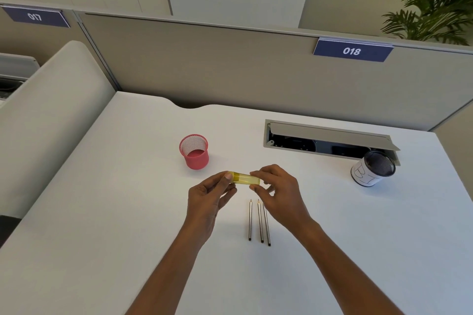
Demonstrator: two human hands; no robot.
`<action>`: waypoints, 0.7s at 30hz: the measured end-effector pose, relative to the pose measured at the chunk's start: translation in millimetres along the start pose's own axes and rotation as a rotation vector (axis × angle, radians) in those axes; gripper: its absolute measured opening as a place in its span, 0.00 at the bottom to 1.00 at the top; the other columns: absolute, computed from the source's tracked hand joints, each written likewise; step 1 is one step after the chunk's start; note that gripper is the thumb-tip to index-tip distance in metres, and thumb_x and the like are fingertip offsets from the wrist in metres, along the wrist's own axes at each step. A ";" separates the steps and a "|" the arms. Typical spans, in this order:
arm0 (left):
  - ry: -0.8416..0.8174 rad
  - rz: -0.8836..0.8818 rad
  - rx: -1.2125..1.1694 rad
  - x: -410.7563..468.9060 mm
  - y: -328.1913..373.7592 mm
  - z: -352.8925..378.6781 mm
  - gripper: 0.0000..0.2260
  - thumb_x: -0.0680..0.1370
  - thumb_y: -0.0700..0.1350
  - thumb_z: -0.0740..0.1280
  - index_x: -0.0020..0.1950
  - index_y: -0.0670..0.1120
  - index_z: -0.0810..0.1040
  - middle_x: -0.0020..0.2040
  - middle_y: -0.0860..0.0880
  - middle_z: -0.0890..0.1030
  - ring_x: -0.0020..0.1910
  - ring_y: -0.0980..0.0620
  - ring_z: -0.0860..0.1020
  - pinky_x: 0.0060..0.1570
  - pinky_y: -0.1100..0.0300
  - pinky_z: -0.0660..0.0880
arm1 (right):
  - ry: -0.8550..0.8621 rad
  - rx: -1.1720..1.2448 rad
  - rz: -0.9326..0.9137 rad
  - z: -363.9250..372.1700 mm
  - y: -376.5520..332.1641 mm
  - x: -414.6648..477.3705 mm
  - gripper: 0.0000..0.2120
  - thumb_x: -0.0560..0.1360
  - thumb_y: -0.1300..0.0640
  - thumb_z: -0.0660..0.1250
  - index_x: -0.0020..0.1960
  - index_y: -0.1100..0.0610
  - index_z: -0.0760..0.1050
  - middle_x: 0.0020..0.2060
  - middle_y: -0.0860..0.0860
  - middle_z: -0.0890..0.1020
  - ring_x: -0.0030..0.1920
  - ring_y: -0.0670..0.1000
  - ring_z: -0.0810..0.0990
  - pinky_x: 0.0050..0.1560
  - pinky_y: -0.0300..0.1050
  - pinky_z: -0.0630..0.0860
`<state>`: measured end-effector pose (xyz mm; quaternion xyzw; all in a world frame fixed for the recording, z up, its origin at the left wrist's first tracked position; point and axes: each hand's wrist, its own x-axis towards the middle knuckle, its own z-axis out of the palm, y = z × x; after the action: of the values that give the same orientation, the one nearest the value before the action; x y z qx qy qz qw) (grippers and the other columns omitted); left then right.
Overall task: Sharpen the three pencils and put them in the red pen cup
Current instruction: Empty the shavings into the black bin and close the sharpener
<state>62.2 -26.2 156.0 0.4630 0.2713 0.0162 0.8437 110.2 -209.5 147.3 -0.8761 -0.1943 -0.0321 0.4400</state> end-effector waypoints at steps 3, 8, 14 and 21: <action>0.050 -0.005 0.000 14.6 -4.5 -7.1 0.09 0.78 0.43 0.74 0.54 0.39 0.87 0.55 0.38 0.87 0.52 0.42 0.86 0.55 0.52 0.83 | -0.011 -0.005 0.023 14.5 9.3 9.4 0.13 0.76 0.57 0.74 0.60 0.53 0.84 0.51 0.46 0.82 0.50 0.47 0.79 0.43 0.41 0.81; 0.170 0.023 0.061 41.3 -15.8 -24.4 0.10 0.79 0.43 0.74 0.55 0.37 0.86 0.52 0.38 0.87 0.50 0.44 0.86 0.56 0.51 0.84 | -0.014 -0.031 0.089 37.0 19.7 26.4 0.13 0.75 0.57 0.75 0.59 0.55 0.84 0.50 0.48 0.83 0.46 0.46 0.77 0.44 0.33 0.72; 0.194 0.133 0.492 70.3 -38.0 -48.9 0.12 0.79 0.39 0.72 0.61 0.50 0.86 0.52 0.49 0.88 0.49 0.49 0.87 0.60 0.48 0.82 | -0.084 -0.070 0.145 62.9 33.0 44.3 0.12 0.75 0.59 0.74 0.59 0.55 0.84 0.50 0.49 0.83 0.45 0.46 0.78 0.47 0.34 0.73; 0.137 0.205 0.841 90.7 -57.7 -63.1 0.18 0.77 0.42 0.75 0.67 0.49 0.82 0.63 0.52 0.84 0.51 0.53 0.82 0.57 0.59 0.77 | -0.160 -0.125 0.257 104.1 52.4 52.9 0.13 0.76 0.62 0.73 0.60 0.59 0.83 0.53 0.53 0.83 0.47 0.49 0.80 0.55 0.44 0.79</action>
<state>96.8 14.9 43.5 0.7885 0.2623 0.0186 0.5560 166.3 -139.5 56.0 -0.9192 -0.1128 0.0821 0.3684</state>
